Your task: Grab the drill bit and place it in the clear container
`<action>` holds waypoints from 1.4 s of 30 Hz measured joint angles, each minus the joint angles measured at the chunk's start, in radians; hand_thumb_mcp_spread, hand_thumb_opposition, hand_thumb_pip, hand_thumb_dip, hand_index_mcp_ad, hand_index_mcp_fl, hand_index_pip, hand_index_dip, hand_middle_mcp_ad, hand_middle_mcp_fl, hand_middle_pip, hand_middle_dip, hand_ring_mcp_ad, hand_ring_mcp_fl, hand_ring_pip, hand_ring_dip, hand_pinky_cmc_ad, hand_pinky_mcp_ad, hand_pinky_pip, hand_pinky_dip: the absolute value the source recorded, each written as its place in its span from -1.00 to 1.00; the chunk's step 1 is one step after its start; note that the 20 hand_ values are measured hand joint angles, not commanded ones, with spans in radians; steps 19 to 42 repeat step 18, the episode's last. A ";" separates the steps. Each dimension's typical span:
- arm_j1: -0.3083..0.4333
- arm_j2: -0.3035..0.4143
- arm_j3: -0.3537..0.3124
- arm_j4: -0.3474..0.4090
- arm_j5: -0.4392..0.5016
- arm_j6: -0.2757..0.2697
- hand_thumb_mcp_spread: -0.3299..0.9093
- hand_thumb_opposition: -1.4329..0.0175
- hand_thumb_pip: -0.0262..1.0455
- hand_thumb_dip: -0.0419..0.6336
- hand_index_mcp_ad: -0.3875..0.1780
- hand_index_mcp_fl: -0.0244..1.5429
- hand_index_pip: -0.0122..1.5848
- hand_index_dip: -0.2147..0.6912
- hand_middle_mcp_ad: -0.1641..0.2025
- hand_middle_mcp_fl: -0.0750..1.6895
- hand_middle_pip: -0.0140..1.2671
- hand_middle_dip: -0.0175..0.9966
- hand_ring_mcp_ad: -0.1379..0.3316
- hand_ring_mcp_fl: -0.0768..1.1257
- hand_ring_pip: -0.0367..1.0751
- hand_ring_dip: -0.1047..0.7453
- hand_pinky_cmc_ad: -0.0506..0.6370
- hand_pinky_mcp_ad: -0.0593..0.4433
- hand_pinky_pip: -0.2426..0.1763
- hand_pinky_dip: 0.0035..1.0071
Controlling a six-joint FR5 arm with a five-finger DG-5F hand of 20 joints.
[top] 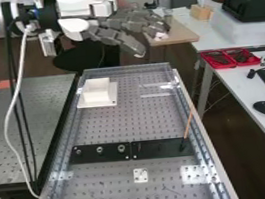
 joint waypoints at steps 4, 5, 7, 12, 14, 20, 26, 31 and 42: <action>0.000 -0.005 -0.002 0.006 -0.002 0.008 -0.01 0.01 -0.18 -0.61 0.31 -0.80 -0.82 -0.08 0.38 -0.67 -0.79 -0.16 0.48 -0.86 -0.75 -0.44 0.39 0.55 -0.27 0.06; 0.000 -0.006 -0.003 0.006 -0.003 0.008 -0.01 0.01 -0.18 -0.61 0.31 -0.80 -0.82 -0.08 0.38 -0.67 -0.79 -0.16 0.48 -0.86 -0.75 -0.44 0.40 0.55 -0.27 0.06; 0.001 -0.008 -0.004 0.005 -0.006 0.010 -0.01 0.01 -0.18 -0.61 0.31 -0.80 -0.82 -0.08 0.38 -0.67 -0.79 -0.16 0.48 -0.86 -0.75 -0.44 0.39 0.55 -0.27 0.06; 0.002 -0.014 -0.005 -0.002 -0.012 0.010 -0.02 0.01 -0.18 -0.61 0.31 -0.80 -0.82 -0.08 0.38 -0.67 -0.79 -0.16 0.48 -0.86 -0.75 -0.44 0.39 0.55 -0.27 0.06; 0.006 -0.017 -0.009 -0.004 -0.019 0.009 -0.01 0.01 -0.18 -0.61 0.31 -0.80 -0.82 -0.08 0.38 -0.66 -0.79 -0.16 0.48 -0.86 -0.75 -0.44 0.39 0.55 -0.27 0.06; 0.010 -0.020 -0.016 -0.007 -0.026 0.009 -0.01 0.01 -0.18 -0.61 0.31 -0.80 -0.82 -0.08 0.38 -0.67 -0.79 -0.16 0.48 -0.86 -0.75 -0.44 0.39 0.55 -0.27 0.06; 0.010 -0.020 -0.016 -0.007 -0.026 0.009 -0.01 0.01 -0.18 -0.61 0.31 -0.80 -0.82 -0.08 0.38 -0.67 -0.79 -0.16 0.48 -0.86 -0.75 -0.44 0.39 0.55 -0.27 0.06; 0.010 -0.020 -0.016 -0.007 -0.026 0.009 -0.01 0.01 -0.18 -0.61 0.31 -0.80 -0.82 -0.08 0.38 -0.67 -0.79 -0.16 0.48 -0.86 -0.75 -0.44 0.39 0.55 -0.27 0.06; 0.010 -0.020 -0.016 -0.007 -0.026 0.009 -0.01 0.01 -0.18 -0.61 0.31 -0.80 -0.82 -0.08 0.38 -0.67 -0.79 -0.16 0.48 -0.86 -0.75 -0.44 0.39 0.55 -0.27 0.06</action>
